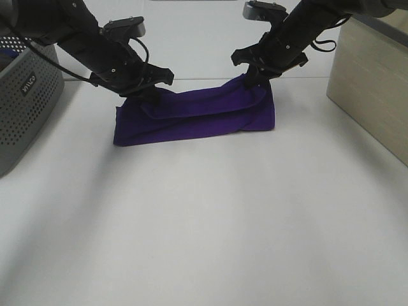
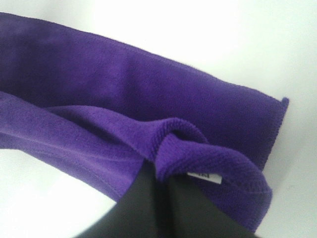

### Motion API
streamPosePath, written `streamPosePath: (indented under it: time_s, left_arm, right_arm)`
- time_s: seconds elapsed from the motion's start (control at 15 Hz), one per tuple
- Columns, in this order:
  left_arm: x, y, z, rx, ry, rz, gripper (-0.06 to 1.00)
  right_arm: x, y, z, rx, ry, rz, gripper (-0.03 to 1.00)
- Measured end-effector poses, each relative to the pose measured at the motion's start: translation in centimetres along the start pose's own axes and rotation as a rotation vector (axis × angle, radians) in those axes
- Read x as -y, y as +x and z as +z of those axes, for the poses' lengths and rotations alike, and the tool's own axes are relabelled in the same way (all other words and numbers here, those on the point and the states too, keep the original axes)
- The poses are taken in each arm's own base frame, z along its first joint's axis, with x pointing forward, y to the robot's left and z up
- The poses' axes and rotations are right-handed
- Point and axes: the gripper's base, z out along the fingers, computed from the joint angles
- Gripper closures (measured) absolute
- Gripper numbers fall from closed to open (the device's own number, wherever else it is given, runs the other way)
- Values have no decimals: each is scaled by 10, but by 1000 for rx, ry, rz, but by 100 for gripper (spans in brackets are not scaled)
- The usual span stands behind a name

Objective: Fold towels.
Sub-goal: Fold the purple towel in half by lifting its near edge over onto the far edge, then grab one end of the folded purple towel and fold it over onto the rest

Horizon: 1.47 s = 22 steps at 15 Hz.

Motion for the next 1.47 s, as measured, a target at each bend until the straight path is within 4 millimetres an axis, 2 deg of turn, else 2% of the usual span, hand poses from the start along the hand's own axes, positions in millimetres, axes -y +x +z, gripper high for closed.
streamPosePath:
  time_s: [0.07, 0.27, 0.4, 0.47, 0.53, 0.67, 0.73, 0.8, 0.93, 1.13, 1.2, 1.27, 1.47]
  left_arm:
    - [-7, -9, 13, 14, -6, 9, 94]
    - [-23, -15, 22, 8, -9, -7, 92]
    - [-33, -12, 25, -14, -11, -25, 84]
    - [-35, -11, 27, -23, -12, -28, 75]
    - [-36, -9, 27, -34, -10, -29, 64]
    - [-34, -6, 26, -85, 7, -25, 35]
    - [-33, -3, 23, -129, 11, -9, 24]
    - [-31, -1, 17, -172, 10, 5, 20]
    - [-30, -2, 7, -231, -12, 20, 18]
    - [-41, -8, -12, -319, -101, 40, 18]
    - [-68, -13, -23, -316, -80, -33, 18]
    - [-82, -13, -22, -306, -40, -80, 18]
    - [-121, 2, -5, -291, 97, -218, 17]
  right_arm:
    - [6, 4, 15, -8, 6, 12, 94]
    - [10, 6, 24, 0, 21, 13, 93]
    - [11, 4, 25, 26, 28, 18, 87]
    - [11, 3, 25, 31, 29, 19, 80]
    - [12, 3, 25, 37, 31, 19, 68]
    - [12, 4, 25, 24, 38, 8, 36]
    - [12, 7, 25, -12, 34, 0, 24]
    - [11, 12, 25, -68, 21, -5, 18]
    - [7, 17, 19, -136, 4, -2, 14]
    - [-7, 14, -15, -217, -35, -7, 13]
    - [-16, 12, -35, -250, -52, 5, 13]
    - [-17, 12, -38, -265, -56, 17, 13]
    - [-17, 13, -38, -278, -44, 46, 13]
